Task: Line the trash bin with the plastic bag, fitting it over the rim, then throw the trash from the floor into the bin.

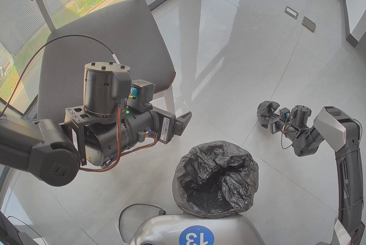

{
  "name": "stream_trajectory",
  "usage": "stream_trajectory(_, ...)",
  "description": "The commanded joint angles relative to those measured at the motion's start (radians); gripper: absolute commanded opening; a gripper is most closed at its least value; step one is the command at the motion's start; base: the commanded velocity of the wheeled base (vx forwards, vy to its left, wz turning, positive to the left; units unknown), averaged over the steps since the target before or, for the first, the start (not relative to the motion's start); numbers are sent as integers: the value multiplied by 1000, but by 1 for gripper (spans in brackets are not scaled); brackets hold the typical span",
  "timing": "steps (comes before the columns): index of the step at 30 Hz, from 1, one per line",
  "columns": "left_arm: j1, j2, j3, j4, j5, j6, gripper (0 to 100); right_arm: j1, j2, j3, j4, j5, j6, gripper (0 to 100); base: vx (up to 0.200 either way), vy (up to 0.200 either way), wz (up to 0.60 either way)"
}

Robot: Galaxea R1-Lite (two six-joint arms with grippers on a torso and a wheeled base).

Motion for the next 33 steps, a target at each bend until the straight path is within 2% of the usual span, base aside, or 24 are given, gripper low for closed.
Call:
stream_trajectory(1,-11,-9,42,0,-1,0,100,2,-67,66,-2,0,-3,0,0,0,0)
stream_trajectory(7,-38,-18,88,3,-1,1,100,1,-217,192,-2,1,-3,0,0,0,0)
stream_trajectory(8,-60,-27,114,3,-1,1,100,-1,-305,270,0,1,-5,0,0,0,0)
stream_trajectory(13,-120,-47,169,2,-2,1,100,-4,-552,437,10,1,-3,0,0,0,0)
stream_trajectory(19,-136,-35,181,2,-4,0,100,1,-782,603,36,5,0,0,0,0,0)
stream_trajectory(22,-129,-29,204,2,-8,-2,100,15,-883,689,38,49,12,0,0,0,0)
stream_trajectory(23,-126,-29,224,2,-14,-2,100,32,-944,746,39,84,27,0,0,0,0)
stream_trajectory(24,-124,-29,238,2,-17,-2,100,44,-977,772,41,90,40,0,0,0,0)
stream_trajectory(33,-101,-29,344,11,-17,3,100,274,-1259,953,93,92,76,0,0,0,0)
